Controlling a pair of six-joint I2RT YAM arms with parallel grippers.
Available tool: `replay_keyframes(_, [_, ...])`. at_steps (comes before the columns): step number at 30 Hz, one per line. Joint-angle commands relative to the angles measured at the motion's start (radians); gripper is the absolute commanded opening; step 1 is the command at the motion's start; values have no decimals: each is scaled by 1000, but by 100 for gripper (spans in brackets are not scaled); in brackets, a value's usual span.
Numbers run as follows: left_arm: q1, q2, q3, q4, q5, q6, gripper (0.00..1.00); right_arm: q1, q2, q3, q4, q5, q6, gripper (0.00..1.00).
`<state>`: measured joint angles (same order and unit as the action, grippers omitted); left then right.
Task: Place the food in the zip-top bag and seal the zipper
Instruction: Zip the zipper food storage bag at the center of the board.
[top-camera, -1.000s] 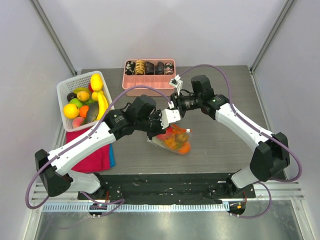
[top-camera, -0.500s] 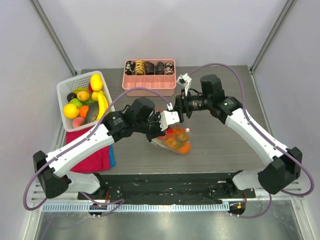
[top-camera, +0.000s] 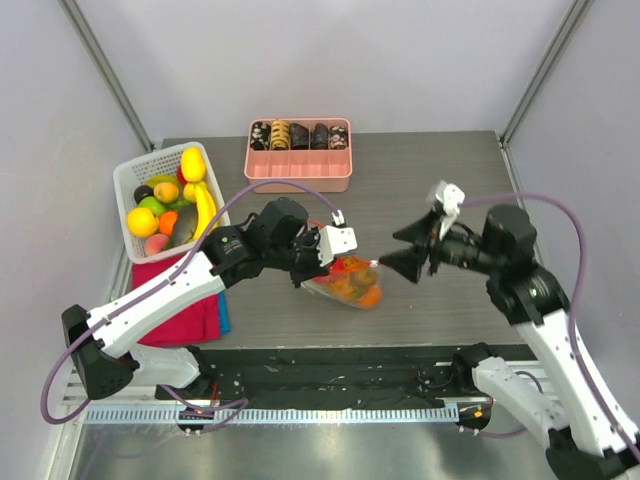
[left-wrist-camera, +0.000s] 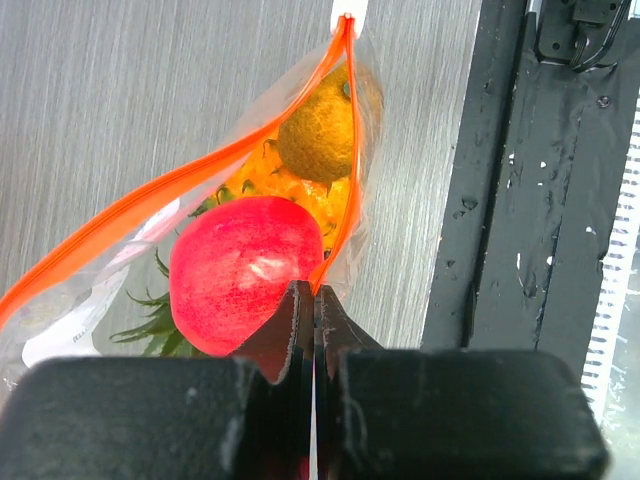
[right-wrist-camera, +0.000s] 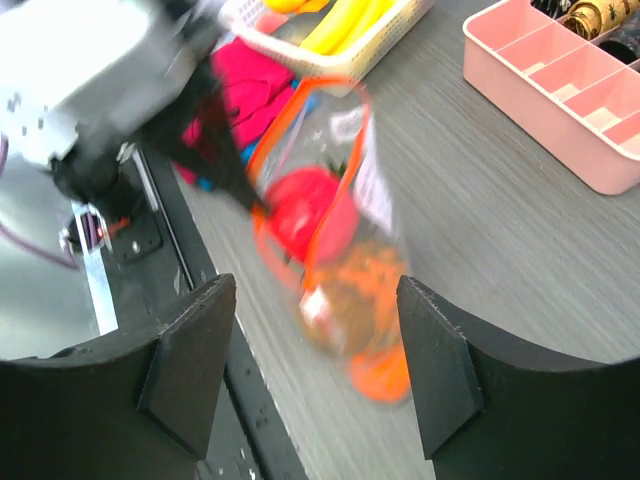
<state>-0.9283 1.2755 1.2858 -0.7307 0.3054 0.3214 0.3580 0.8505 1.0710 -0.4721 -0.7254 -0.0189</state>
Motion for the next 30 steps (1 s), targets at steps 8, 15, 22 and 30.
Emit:
replay_keyframes(8, [-6,-28,3,17,29,18,0,4,-200,-292,88,-20,-202,69])
replay_keyframes(15, [-4,-47,-26,43,61,30,0,4,-130,-321,139,-87,-345,60])
replay_keyframes(22, [-6,-31,-19,47,60,25,0,6,-131,-376,276,-134,-312,46])
replay_keyframes(30, [-4,-16,-13,54,64,28,0,15,-165,-405,305,-166,-322,39])
